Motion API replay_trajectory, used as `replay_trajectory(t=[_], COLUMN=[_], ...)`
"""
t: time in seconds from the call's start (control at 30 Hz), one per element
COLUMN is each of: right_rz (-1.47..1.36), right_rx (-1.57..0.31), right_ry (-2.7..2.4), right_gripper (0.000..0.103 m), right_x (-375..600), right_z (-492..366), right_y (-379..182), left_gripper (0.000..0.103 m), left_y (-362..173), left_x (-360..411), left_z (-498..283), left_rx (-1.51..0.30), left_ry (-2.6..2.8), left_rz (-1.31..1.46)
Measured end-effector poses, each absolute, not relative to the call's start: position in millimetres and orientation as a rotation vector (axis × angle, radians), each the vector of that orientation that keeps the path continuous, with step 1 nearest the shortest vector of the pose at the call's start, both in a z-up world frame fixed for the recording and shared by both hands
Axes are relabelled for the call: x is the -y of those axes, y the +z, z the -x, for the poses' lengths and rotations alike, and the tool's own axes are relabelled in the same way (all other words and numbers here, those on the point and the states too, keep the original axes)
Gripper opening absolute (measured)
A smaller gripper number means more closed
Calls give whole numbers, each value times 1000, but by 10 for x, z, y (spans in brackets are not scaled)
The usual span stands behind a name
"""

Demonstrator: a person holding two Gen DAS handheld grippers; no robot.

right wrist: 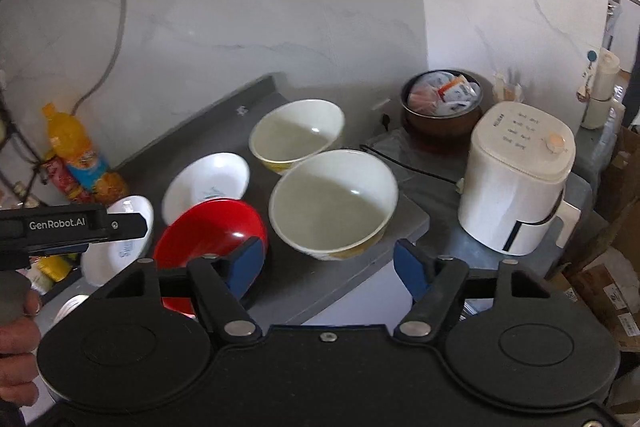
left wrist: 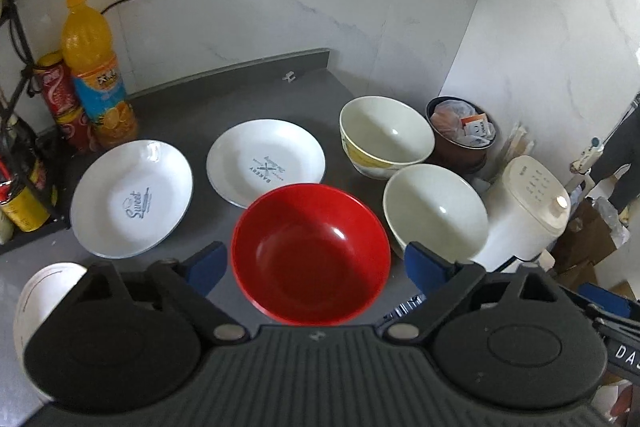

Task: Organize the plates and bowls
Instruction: 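Reach both grippers to the large cream bowl and close on its rim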

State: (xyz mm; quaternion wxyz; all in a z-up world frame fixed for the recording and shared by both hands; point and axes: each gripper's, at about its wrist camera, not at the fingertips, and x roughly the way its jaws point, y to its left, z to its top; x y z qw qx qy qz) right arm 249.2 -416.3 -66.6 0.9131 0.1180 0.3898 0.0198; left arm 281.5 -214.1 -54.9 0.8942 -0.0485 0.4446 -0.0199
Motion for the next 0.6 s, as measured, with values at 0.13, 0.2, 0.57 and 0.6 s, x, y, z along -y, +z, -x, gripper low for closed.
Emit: replay_trajectory(t=[0.13,0.2,0.57,0.6], right_rz=[-253,-254,-312,-321], right_rx=[-838,-856,-927,-932], right_ry=[12,1,-52,-57], right_gripper=[67,63,59,58], right_x=[4208,4229,4370,4384], right_z=[-2693,-2783,-3187,-3209], right_y=[-793,-860,-1193,-1221], left_gripper=[87,85,74,73], left_y=[-694,-767,-1116,-1151], left_x=[2178,2231,2615,2652], left_z=[-3097,-3224,-3797,-3851], left_rx=[-970,-987,-1056,-1065], left_ry=[-55,-60,-112,-118], left_rz=[106,95,6,-5])
